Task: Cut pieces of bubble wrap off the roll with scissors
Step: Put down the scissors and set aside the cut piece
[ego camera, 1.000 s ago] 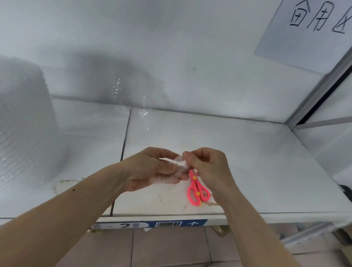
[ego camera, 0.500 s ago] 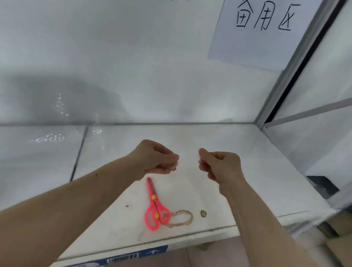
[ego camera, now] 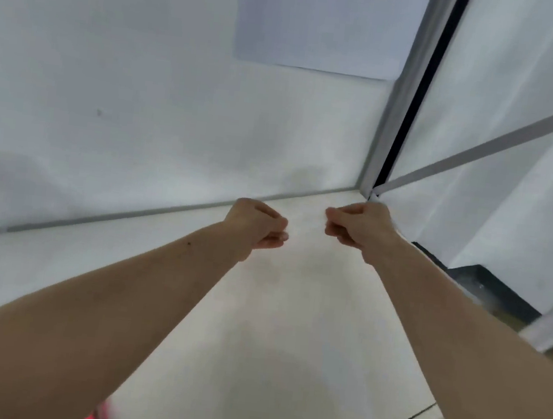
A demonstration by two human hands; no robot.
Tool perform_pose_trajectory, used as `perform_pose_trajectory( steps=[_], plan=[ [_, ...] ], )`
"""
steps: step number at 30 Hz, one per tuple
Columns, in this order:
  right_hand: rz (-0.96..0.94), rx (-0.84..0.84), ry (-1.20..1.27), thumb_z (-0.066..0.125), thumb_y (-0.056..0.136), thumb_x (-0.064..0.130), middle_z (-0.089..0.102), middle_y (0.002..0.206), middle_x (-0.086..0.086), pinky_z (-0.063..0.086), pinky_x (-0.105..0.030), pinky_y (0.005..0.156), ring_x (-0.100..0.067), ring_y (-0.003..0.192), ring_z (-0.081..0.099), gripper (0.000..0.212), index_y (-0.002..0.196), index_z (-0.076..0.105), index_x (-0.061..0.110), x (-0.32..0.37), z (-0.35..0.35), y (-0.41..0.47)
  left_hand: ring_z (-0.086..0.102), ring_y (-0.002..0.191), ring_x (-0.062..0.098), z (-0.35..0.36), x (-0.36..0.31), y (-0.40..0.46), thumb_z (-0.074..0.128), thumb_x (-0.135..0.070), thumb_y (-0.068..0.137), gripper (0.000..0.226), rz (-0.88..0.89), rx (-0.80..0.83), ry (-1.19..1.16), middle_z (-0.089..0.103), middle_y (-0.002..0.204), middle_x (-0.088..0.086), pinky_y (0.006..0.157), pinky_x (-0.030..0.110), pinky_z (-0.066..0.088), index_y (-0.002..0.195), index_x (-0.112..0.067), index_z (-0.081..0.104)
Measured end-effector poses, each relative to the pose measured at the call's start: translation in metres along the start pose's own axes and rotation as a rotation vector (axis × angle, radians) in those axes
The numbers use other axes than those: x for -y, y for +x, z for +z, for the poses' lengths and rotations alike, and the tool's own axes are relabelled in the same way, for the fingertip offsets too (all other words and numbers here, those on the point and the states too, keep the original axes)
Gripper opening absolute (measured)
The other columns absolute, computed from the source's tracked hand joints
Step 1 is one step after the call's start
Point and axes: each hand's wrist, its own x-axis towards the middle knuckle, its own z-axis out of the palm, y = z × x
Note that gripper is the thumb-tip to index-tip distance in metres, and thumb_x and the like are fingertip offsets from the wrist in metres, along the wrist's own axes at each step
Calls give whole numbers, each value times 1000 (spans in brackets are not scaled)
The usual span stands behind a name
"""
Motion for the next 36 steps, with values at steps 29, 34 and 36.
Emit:
perform_pose_trajectory(
  steps=[29,34,36],
  plan=[
    [-168,-207,-570,57,86,10,68,95,-12,46,-30,73,-30,94,65,12,82,67,14,-19,32,105,62,94,18,31,10,97,59,-22,88,12,413,-173,904,68,98,-6,65,29,41,84,-22,70],
    [-179,-240,-502,60,87,15,72,91,-14,57,-39,81,-29,90,67,19,93,73,2,-9,22,98,57,108,16,24,8,96,58,-20,90,13,465,-192,895,62,114,-6,79,33,49,88,-24,70],
    [-179,-241,-491,61,88,16,72,90,-15,57,-41,84,-30,90,67,20,94,73,2,-5,20,96,55,113,15,24,7,95,58,-21,91,14,484,-184,901,60,119,-6,85,34,49,95,-24,71]
  ],
)
